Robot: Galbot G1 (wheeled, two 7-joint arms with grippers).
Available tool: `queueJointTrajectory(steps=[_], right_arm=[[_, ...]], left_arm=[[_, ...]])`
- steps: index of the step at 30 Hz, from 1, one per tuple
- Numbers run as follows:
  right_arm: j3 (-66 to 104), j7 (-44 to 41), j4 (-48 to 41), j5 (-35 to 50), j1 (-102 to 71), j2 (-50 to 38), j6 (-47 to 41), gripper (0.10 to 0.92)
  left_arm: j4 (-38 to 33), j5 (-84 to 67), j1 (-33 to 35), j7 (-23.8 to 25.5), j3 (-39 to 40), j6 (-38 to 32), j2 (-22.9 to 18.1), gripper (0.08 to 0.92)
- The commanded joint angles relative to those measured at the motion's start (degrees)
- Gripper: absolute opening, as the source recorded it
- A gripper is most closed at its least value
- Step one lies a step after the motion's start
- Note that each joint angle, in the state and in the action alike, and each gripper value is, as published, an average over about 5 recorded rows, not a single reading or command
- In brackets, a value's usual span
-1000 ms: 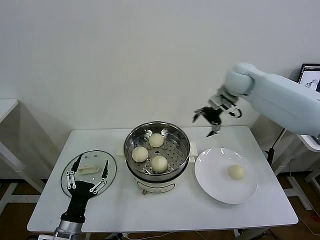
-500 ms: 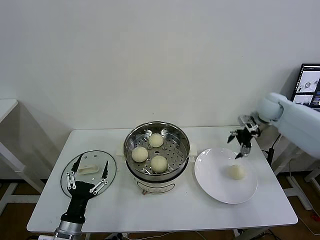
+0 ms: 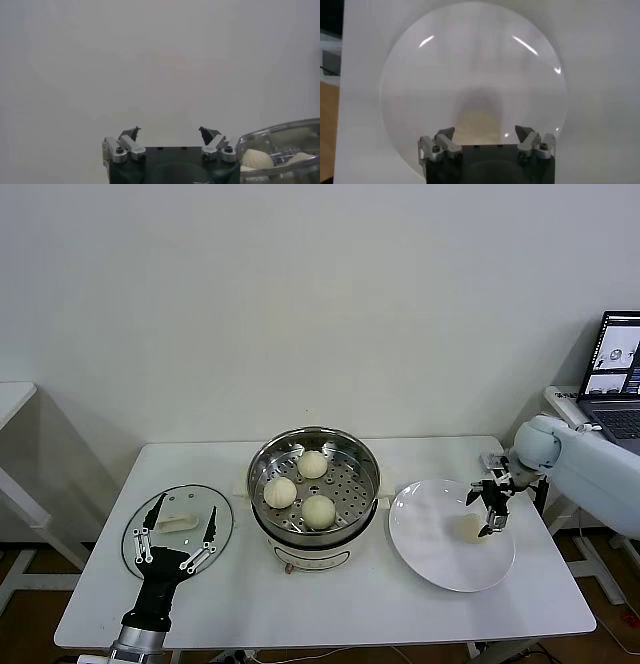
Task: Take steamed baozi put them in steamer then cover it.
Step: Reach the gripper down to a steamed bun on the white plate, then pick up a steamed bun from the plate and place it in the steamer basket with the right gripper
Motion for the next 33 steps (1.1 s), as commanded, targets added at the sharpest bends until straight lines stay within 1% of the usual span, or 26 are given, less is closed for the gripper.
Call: queueJointTrajectory(steps=[1, 6, 12, 16, 18, 22, 27, 33], right_arm=[[1.2, 2.1, -2.1, -1.3, -3.4, 1.1, -0.7, 0.823], [1.5, 2.4, -2.6, -1.8, -3.7, 1.8, -0.7, 0.811], [2.1, 2.5, -2.6, -2.3, -3.8, 2.0, -0.6, 0.728], [2.0, 2.2, -2.2, -2.3, -2.9, 1.8, -0.5, 0.689], [2.0, 1.2, -1.6, -3.0, -1.3, 1.6, -0.2, 0.674], [2.4, -3.7, -1.0, -4.5, 3.8, 1.6, 0.8, 0.663], [-3.7, -9.6, 1.2, 1.2, 14.5, 2.9, 0.8, 0.662], [-13.8, -11.2, 7.4, 11.3, 29.0, 6.8, -1.4, 0.657]], left_arm=[[0.1, -0.1, 0.0, 0.0, -0.1, 0.0, 0.0, 0.823], [0.2, -0.1, 0.0, 0.0, -0.2, -0.1, 0.0, 0.823], [0.4, -0.2, -0.1, 0.0, -0.1, -0.2, 0.0, 0.823], [0.4, -0.3, -0.1, 0.0, -0.1, -0.2, 0.1, 0.823], [0.4, -0.3, -0.2, 0.0, -0.1, -0.2, 0.1, 0.823], [0.5, -0.3, -0.6, 0.1, 0.2, -0.2, 0.2, 0.823], [0.6, -0.3, -0.8, 0.1, 0.6, -0.3, 0.4, 0.823], [1.8, -0.1, -2.0, 0.1, 1.7, -0.5, 0.5, 0.823]])
